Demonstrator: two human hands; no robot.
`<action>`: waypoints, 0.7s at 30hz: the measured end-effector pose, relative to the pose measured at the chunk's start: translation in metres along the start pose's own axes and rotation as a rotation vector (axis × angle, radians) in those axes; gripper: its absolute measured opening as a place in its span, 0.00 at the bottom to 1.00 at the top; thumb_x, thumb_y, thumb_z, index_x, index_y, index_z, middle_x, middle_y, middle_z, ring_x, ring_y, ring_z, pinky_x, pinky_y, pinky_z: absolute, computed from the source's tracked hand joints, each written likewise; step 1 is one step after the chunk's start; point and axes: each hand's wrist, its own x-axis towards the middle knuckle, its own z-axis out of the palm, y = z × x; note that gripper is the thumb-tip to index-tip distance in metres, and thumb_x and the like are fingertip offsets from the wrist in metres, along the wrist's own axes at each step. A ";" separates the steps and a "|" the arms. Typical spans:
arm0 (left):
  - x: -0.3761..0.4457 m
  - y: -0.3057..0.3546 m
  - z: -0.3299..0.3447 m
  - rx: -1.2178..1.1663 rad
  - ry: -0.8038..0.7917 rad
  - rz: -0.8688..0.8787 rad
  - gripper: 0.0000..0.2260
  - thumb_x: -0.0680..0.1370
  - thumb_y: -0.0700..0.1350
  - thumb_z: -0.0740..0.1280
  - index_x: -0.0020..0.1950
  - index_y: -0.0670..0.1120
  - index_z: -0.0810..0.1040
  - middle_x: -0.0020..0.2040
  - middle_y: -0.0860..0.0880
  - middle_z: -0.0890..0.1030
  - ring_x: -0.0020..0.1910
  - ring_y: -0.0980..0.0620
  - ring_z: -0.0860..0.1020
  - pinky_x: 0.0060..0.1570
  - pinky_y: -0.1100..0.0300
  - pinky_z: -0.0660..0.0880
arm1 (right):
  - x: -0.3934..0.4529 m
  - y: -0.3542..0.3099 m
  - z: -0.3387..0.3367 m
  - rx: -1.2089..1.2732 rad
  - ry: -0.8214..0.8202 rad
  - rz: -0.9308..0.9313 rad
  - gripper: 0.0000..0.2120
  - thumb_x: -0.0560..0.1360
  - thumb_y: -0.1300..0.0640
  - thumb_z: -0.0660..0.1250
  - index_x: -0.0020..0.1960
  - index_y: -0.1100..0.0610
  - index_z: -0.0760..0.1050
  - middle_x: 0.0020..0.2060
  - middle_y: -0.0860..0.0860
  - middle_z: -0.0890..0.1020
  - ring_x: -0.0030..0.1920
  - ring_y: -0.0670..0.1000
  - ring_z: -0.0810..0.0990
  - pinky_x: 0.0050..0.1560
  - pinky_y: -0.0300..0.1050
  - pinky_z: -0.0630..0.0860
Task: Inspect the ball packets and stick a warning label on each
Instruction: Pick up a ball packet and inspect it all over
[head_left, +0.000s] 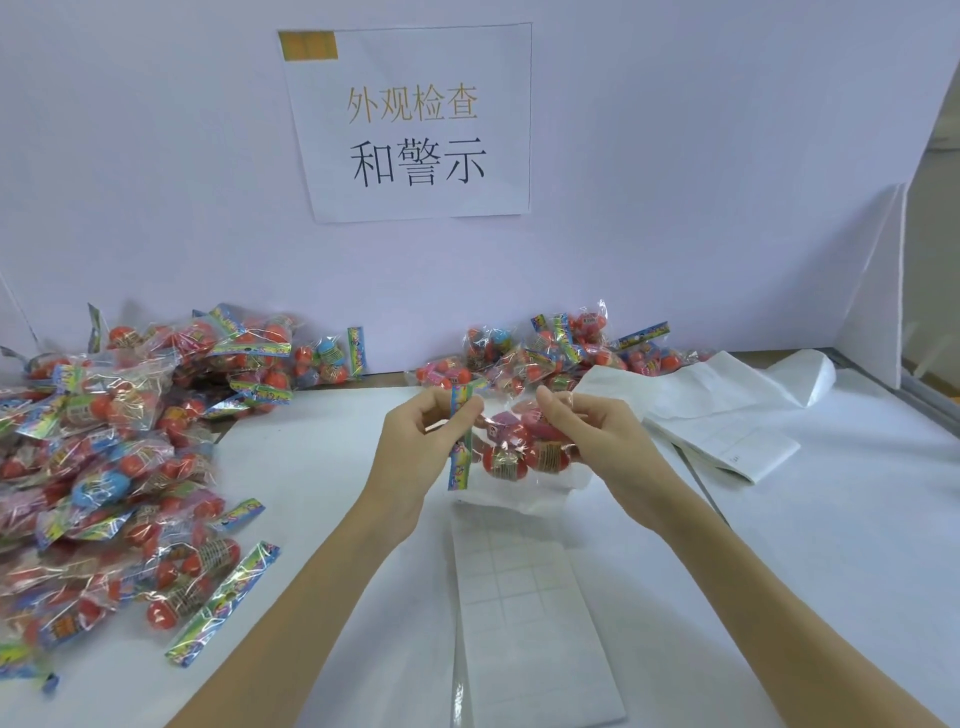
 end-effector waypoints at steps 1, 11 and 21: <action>0.000 0.001 0.000 0.000 0.006 0.000 0.08 0.81 0.46 0.72 0.50 0.40 0.84 0.49 0.37 0.83 0.46 0.47 0.80 0.57 0.45 0.80 | 0.000 0.000 0.000 -0.004 0.017 -0.008 0.26 0.75 0.36 0.68 0.53 0.58 0.87 0.46 0.55 0.89 0.48 0.55 0.87 0.59 0.55 0.80; 0.000 0.002 0.002 0.002 0.016 0.039 0.16 0.84 0.50 0.68 0.52 0.36 0.75 0.45 0.44 0.78 0.46 0.49 0.77 0.53 0.50 0.77 | 0.002 0.000 -0.001 0.177 -0.100 0.116 0.26 0.76 0.35 0.66 0.63 0.53 0.84 0.55 0.60 0.86 0.53 0.56 0.86 0.56 0.50 0.83; 0.004 0.001 -0.002 -0.046 0.125 -0.017 0.09 0.84 0.47 0.67 0.51 0.40 0.79 0.50 0.39 0.83 0.46 0.45 0.80 0.57 0.41 0.80 | 0.001 -0.001 -0.005 0.162 -0.158 0.078 0.22 0.73 0.47 0.76 0.63 0.57 0.83 0.55 0.58 0.87 0.49 0.52 0.86 0.48 0.40 0.79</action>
